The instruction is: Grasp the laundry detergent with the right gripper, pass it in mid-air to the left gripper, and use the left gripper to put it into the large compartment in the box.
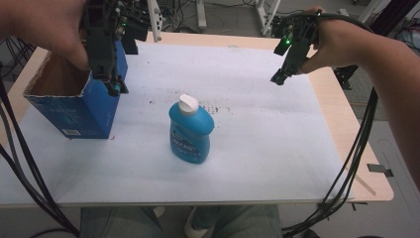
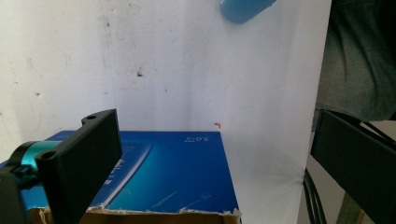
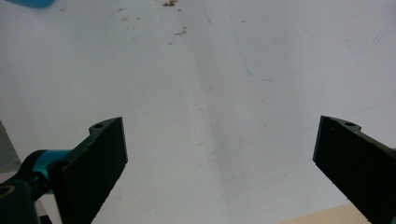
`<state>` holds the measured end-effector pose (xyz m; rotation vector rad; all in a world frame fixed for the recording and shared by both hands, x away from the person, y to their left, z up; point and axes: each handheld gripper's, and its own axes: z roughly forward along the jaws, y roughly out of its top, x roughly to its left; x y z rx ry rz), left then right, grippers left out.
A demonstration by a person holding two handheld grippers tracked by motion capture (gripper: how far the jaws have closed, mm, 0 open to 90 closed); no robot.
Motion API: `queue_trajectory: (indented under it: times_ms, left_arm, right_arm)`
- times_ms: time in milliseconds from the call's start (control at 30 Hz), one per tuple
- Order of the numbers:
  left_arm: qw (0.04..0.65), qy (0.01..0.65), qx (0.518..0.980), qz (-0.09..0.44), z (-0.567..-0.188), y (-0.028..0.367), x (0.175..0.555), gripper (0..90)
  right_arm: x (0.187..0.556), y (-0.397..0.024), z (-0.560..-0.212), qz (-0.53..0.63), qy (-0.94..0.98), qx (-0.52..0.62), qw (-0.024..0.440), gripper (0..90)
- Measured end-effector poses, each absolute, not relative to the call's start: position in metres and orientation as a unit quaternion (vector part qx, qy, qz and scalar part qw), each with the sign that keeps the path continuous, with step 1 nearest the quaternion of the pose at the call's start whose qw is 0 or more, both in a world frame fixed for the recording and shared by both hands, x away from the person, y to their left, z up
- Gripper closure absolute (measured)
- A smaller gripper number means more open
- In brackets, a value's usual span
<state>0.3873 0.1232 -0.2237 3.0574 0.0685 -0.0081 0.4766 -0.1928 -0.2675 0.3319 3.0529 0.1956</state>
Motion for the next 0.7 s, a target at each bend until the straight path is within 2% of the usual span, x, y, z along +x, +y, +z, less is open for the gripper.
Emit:
queue_trajectory:
  times_ms: [400, 700]
  left_arm:
    - [0.041, 0.012, 0.999, -0.002, -0.228, 0.117, 0.389, 1.8]
    - [0.044, 0.009, 0.999, 0.000, -0.230, 0.117, 0.387, 1.8]
  right_arm:
    - [0.436, -0.211, -0.271, 0.126, 0.985, 0.118, 0.020, 2.0]
    - [0.412, -0.222, -0.277, 0.187, 0.973, 0.130, 0.033, 1.9]
